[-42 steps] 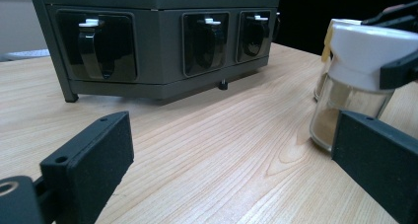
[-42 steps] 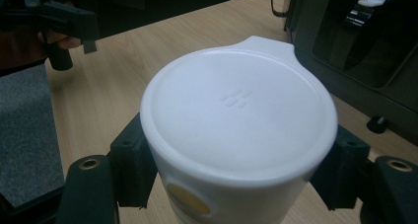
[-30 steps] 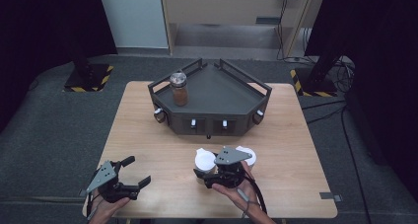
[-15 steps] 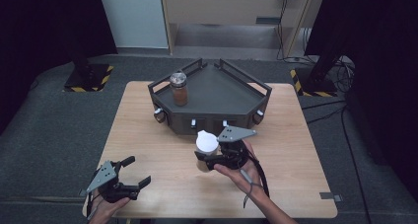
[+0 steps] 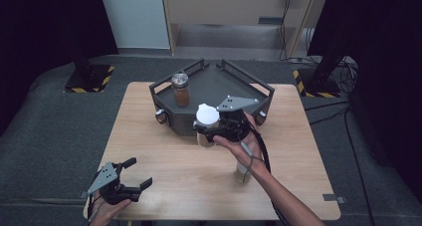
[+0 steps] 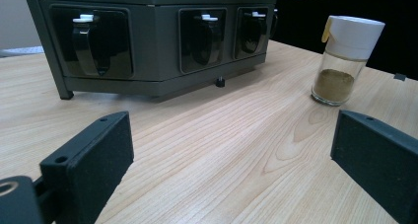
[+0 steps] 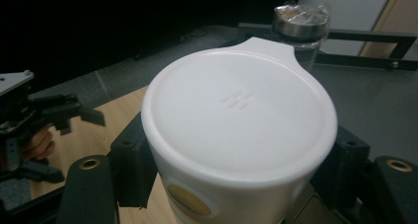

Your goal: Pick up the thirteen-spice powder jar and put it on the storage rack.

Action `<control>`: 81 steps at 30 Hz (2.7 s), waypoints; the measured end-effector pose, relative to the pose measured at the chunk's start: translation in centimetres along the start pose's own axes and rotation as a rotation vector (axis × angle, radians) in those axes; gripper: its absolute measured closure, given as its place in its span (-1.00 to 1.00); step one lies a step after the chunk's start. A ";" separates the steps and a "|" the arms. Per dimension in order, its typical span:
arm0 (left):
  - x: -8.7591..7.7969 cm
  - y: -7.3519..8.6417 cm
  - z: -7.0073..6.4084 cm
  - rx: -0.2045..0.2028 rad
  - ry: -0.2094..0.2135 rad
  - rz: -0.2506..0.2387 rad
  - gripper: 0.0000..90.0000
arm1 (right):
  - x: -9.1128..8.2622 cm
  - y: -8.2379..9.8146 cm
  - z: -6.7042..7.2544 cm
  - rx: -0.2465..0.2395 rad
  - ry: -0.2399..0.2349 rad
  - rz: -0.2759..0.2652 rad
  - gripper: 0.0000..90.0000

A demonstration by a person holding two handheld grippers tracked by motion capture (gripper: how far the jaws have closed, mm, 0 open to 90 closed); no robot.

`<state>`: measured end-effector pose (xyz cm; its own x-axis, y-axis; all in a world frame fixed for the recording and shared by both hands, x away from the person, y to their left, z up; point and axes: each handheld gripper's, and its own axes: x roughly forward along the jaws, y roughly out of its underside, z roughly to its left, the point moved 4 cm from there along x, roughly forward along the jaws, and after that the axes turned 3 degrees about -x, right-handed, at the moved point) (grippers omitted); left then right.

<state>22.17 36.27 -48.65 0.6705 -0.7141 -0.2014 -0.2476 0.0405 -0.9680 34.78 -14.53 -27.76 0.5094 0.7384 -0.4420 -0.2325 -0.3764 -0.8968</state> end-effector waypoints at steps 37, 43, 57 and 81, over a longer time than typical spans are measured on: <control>0.0 0.1 0.2 -0.007 0.004 -0.003 -0.97 | 8.3 -5.3 -7.3 0.078 0.205 0.030 -0.32; 0.0 0.1 0.2 -0.007 0.004 -0.002 -0.97 | 9.3 -4.6 -8.0 0.102 0.216 0.044 -0.32; 0.0 0.1 0.2 -0.003 0.005 -0.002 -0.97 | 10.6 -3.3 -8.9 0.134 0.227 0.065 -0.32; 0.0 0.1 0.1 0.001 0.006 -0.001 -0.97 | 9.8 -2.6 -8.4 0.097 0.249 0.013 -0.81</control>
<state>22.26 36.32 -48.78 0.6666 -0.7181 -0.1998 -0.2467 0.0404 -0.9683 47.34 -11.02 -29.64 0.6912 0.5686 -0.4460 -0.3129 -0.3208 -0.8940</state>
